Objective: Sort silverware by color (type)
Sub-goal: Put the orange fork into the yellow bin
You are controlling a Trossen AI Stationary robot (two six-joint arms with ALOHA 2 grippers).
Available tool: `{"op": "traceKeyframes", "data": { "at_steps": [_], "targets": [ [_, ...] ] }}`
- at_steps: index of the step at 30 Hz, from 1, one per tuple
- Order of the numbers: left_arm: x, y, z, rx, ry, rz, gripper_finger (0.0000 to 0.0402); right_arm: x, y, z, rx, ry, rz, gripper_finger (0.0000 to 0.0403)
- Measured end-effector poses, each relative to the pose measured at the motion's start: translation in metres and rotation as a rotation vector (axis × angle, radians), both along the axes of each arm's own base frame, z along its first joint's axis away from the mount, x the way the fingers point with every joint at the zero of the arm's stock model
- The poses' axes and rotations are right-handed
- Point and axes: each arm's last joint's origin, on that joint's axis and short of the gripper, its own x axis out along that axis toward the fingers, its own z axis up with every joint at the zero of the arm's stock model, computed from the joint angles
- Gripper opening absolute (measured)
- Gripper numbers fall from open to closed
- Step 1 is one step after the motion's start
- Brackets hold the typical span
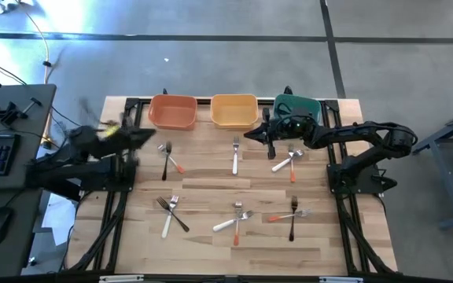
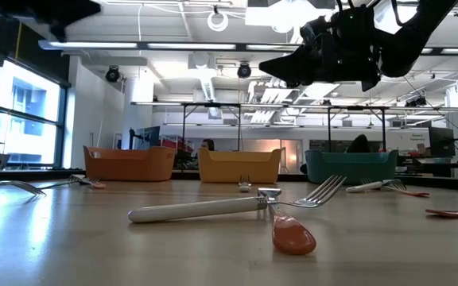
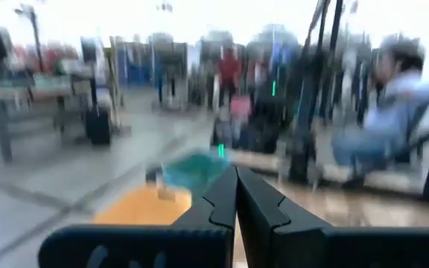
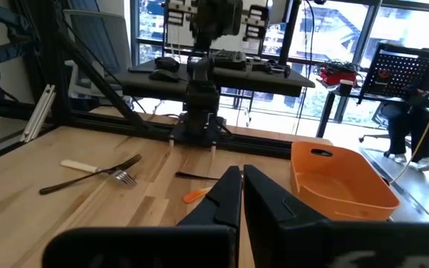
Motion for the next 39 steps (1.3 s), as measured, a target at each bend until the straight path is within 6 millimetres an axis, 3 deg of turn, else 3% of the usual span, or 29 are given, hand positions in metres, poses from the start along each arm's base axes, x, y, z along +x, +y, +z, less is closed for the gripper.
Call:
{"op": "traceKeyframes", "data": {
  "at_steps": [2,4,8,11,13,17,24,39],
  "targets": [
    [0.011,0.002,-0.008,-0.030,0.155,0.008,0.0001,0.000,0.000,0.000,-0.002,-0.004,0.000,0.0000],
    [0.022,0.004,0.004,-0.035,0.203,0.015,0.0001,0.000,0.000,0.001,-0.002,-0.006,0.000,0.0000],
    [0.063,0.012,-0.004,-0.057,0.536,-0.005,0.0001,0.001,0.002,0.001,-0.004,-0.008,0.004,0.0000],
    [0.092,0.018,0.005,-0.041,0.689,-0.029,0.0001,0.001,0.002,0.001,-0.002,-0.003,0.002,0.0000],
    [0.105,0.021,0.000,-0.069,0.848,-0.053,0.0001,0.001,0.002,0.001,-0.001,0.000,0.001,0.0000],
    [0.129,0.021,0.002,-0.056,0.905,-0.111,0.0001,0.001,0.002,0.000,-0.004,0.007,0.001,0.0000],
    [0.138,0.018,-0.005,-0.057,0.938,-0.128,0.0001,0.001,0.002,0.000,-0.019,0.008,0.002,0.0000],
    [0.133,-0.034,-0.021,-0.039,1.123,-0.316,0.0001,0.001,0.002,0.000,-0.025,0.007,0.003,0.0000]
  ]
}}
